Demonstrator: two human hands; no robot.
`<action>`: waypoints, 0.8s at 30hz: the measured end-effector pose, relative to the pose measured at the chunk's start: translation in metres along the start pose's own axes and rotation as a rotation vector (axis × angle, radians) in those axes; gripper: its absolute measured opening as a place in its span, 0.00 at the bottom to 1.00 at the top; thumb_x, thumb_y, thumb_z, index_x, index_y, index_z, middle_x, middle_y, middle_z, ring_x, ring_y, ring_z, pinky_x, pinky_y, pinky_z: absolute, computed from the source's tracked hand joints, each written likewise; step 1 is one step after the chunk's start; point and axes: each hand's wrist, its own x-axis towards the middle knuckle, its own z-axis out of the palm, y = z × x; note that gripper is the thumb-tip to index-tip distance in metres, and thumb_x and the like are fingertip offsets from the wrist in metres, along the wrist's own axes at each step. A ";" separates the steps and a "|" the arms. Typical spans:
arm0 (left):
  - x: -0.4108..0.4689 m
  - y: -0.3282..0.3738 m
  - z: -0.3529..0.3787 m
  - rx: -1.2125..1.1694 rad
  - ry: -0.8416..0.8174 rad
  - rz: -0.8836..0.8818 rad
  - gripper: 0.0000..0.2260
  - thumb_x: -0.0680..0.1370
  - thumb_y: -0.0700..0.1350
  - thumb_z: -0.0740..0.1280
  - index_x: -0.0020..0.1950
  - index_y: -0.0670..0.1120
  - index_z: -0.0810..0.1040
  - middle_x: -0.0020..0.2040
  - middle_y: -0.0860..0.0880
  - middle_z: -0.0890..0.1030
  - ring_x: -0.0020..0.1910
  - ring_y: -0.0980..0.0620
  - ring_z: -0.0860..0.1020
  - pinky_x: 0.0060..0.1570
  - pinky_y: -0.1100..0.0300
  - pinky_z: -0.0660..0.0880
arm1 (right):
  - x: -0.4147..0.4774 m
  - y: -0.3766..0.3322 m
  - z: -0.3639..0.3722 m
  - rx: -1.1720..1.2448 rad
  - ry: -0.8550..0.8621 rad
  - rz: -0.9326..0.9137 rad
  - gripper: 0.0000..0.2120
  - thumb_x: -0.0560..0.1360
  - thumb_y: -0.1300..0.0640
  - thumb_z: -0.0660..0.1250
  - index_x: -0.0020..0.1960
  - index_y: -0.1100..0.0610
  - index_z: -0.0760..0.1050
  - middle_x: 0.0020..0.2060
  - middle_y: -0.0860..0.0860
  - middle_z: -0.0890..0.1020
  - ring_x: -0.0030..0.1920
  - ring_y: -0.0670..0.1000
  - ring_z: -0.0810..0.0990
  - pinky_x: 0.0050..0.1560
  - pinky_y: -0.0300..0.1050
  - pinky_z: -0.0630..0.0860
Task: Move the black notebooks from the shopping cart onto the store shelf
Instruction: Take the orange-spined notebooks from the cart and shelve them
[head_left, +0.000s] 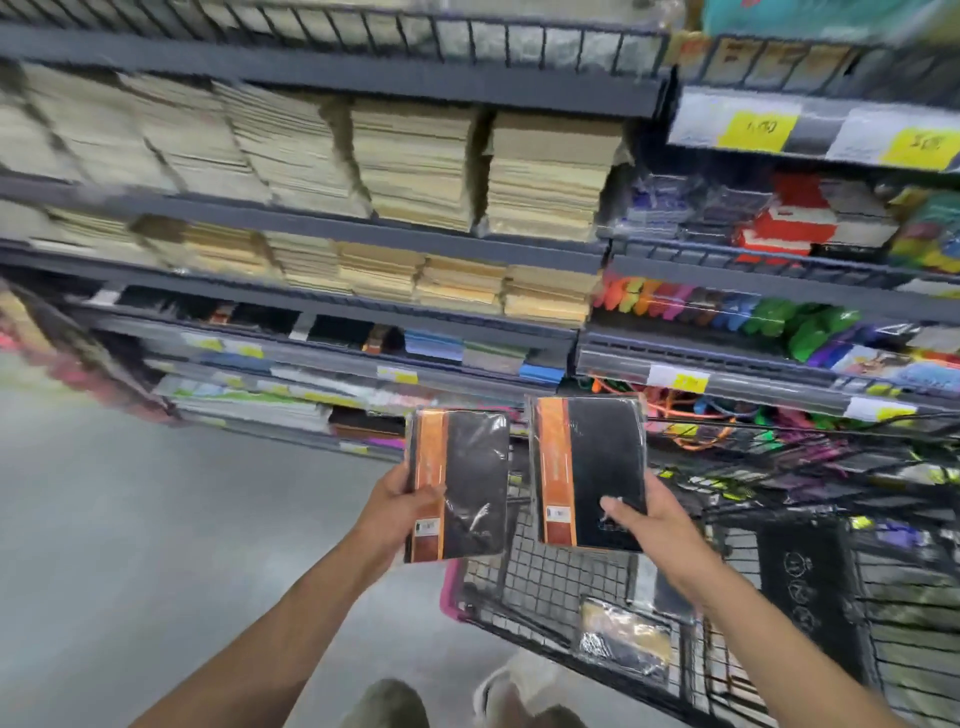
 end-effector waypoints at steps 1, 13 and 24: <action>-0.008 -0.003 -0.016 -0.025 0.012 0.016 0.15 0.81 0.34 0.66 0.64 0.49 0.78 0.56 0.46 0.87 0.56 0.42 0.85 0.60 0.42 0.79 | -0.002 -0.009 0.013 -0.024 -0.014 -0.023 0.26 0.78 0.51 0.71 0.74 0.43 0.68 0.68 0.39 0.75 0.69 0.45 0.72 0.71 0.50 0.67; -0.142 -0.077 -0.252 -0.228 0.218 0.181 0.16 0.83 0.36 0.63 0.69 0.48 0.76 0.59 0.47 0.86 0.58 0.45 0.85 0.60 0.45 0.80 | -0.064 -0.086 0.225 -0.147 -0.174 -0.254 0.26 0.78 0.56 0.71 0.73 0.43 0.69 0.64 0.40 0.79 0.65 0.43 0.77 0.71 0.52 0.69; -0.242 -0.153 -0.402 -0.384 0.528 0.241 0.13 0.83 0.35 0.63 0.67 0.43 0.77 0.59 0.41 0.85 0.56 0.41 0.85 0.58 0.42 0.81 | -0.089 -0.128 0.400 -0.238 -0.380 -0.354 0.28 0.70 0.42 0.73 0.69 0.38 0.72 0.59 0.44 0.84 0.60 0.51 0.82 0.66 0.62 0.74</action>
